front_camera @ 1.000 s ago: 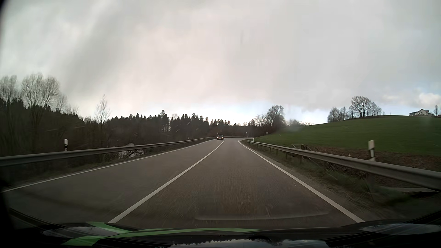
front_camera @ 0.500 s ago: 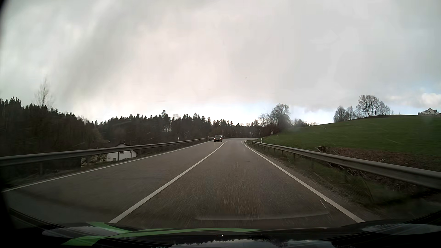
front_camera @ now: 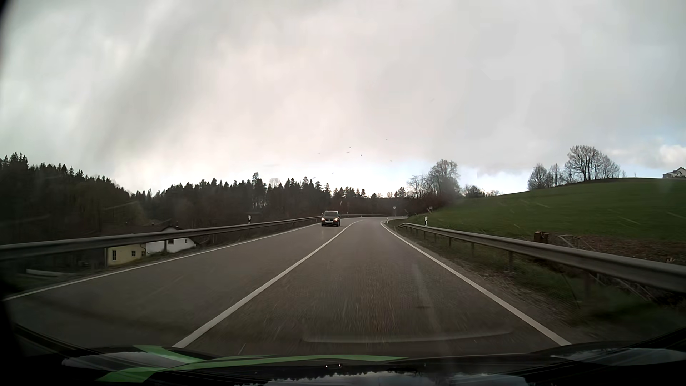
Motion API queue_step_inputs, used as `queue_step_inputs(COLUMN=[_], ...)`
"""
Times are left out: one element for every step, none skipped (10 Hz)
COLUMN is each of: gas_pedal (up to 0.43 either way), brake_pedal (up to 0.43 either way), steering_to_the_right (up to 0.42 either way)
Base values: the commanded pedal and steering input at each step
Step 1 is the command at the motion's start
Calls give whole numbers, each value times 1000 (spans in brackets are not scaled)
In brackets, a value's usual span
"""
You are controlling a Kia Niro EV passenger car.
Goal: Follow the waypoints while adhering to traffic rules and regulations
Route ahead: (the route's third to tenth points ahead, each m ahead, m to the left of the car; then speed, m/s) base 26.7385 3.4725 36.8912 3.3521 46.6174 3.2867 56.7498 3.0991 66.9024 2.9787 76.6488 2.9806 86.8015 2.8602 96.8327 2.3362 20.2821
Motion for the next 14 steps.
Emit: queue_step_inputs(gas_pedal=[197,197,197,197,197,197,197,197,197,197,197,197,197,197], brake_pedal=[0,0,0,0,0,0,0,0,0,0,0,0,0,0], steering_to_the_right=[-4,-4,-4,-3,-3,-3,-3,-3,-3,-3,-3,-3,-3,-3])
